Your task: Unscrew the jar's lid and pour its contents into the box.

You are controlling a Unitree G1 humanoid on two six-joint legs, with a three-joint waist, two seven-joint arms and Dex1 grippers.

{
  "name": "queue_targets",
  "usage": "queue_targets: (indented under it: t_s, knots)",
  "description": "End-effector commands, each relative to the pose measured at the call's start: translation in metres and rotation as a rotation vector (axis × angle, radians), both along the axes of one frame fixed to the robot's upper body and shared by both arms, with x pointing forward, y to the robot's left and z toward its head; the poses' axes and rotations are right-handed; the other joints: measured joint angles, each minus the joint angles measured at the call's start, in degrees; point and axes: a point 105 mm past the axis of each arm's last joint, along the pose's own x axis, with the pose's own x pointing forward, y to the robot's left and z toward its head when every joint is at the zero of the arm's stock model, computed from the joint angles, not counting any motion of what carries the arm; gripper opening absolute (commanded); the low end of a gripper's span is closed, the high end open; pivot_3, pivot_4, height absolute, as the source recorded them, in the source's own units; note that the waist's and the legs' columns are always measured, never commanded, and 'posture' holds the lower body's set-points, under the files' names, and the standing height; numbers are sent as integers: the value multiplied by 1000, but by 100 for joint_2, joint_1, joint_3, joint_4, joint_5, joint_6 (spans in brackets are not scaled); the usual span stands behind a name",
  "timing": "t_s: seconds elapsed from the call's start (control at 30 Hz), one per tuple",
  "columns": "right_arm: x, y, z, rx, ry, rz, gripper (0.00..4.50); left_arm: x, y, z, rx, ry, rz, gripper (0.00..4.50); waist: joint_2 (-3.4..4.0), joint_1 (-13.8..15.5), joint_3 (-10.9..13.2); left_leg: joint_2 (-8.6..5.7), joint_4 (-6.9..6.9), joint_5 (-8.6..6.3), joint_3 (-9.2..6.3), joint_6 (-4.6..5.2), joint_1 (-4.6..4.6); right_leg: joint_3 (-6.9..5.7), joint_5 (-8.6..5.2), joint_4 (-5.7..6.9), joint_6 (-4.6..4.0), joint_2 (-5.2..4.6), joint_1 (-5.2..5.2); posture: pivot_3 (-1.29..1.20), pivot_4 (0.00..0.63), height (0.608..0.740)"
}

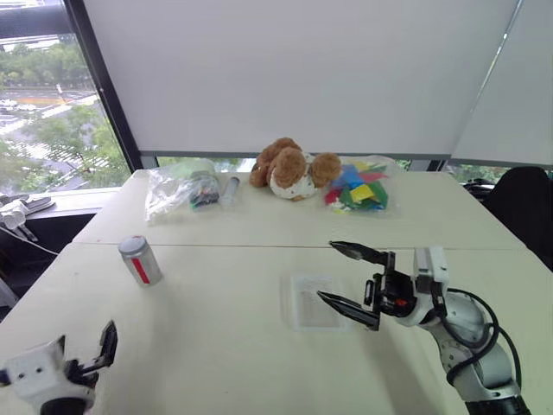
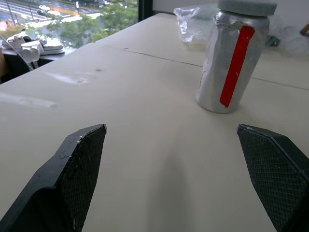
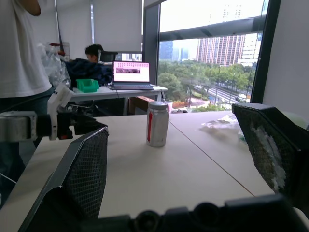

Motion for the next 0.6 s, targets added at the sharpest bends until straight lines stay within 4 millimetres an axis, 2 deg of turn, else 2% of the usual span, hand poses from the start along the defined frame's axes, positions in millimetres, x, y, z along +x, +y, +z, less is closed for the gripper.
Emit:
queue_targets:
  t_s: [0.03, 0.23, 0.47, 0.6]
  knots:
    - [-1, -8, 2, -26, -50, -21, 4500, 18, -7, 16, 56, -9, -24, 4445, 1, -2, -1, -1, 0, 0, 1, -1, 0, 0, 2, 0, 2, -1, 0, 0, 150, 740]
    - [2, -16, -2, -27, -49, -48, 4500, 50, -16, 24, 113, 14, -73, 4445, 3, -17, -1, -3, -3, 4, 4, -6, 0, 2, 13, 8, 19, 2, -10, 0, 150, 740]
    - [1, -17, -6, -18, -64, -68, 4500, 73, -21, 25, 139, 21, -67, 4445, 4, -4, -1, -3, -3, 6, 4, -10, 0, 4, 15, 9, 19, 2, -10, 0, 150, 740]
    - [0, -11, -3, -14, -77, -58, 4500, 85, -24, 29, 159, 8, -63, 4445, 4, -4, -1, -3, -2, 10, 2, -16, 0, 4, 19, 11, 20, 2, -10, 0, 150, 740]
